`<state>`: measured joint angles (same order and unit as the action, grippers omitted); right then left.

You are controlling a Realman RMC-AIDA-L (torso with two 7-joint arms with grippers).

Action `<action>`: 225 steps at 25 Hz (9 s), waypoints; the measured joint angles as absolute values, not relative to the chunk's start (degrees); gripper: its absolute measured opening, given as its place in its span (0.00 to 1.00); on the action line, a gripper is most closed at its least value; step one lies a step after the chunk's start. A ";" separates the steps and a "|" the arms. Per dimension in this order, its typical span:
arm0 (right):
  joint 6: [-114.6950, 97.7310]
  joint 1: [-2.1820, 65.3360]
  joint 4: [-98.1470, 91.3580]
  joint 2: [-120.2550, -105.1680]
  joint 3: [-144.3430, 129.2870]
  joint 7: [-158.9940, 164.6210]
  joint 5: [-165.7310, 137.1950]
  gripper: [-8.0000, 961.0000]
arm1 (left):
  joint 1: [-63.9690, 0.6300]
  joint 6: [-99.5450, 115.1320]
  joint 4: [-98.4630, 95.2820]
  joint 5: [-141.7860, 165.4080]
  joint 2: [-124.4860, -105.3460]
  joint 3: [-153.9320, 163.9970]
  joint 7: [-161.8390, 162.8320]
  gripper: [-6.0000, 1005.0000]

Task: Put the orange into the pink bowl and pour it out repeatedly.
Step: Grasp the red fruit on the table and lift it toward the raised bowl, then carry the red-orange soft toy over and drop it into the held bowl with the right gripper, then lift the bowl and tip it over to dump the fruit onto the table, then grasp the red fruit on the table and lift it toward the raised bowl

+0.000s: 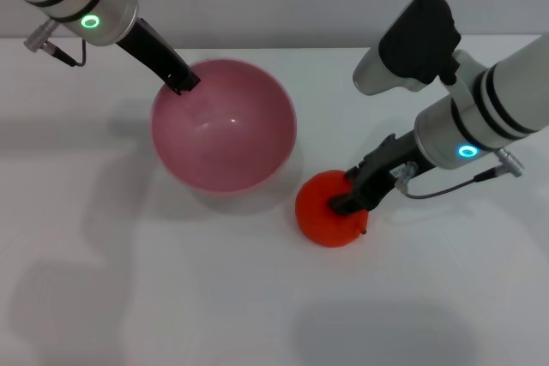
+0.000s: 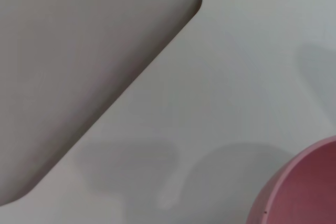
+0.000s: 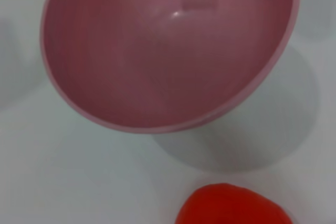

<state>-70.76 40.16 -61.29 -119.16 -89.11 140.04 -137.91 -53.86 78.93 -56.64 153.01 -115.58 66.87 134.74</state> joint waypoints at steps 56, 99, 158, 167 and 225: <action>-73.91 30.37 -99.89 -119.27 -81.82 141.15 -134.39 0.06 | -57.64 76.39 -57.61 150.15 -118.38 73.61 136.80 0.05; -70.98 10.77 -67.73 -118.84 -66.30 75.38 -51.21 0.57 | -54.05 58.41 -59.86 149.61 -118.83 93.60 136.09 0.05; -105.03 11.99 -37.08 -118.82 -60.30 53.84 -20.70 0.57 | -30.96 -35.71 -60.38 153.27 -118.69 128.29 133.70 0.05; -105.51 12.05 -37.09 -118.88 -60.29 53.88 -20.33 0.57 | -34.91 -19.14 -63.26 152.01 -118.04 124.35 144.40 0.05; -72.40 33.10 -72.24 -118.06 -58.16 135.46 -138.45 0.57 | -47.88 72.25 -51.74 144.25 -112.75 59.49 135.49 0.05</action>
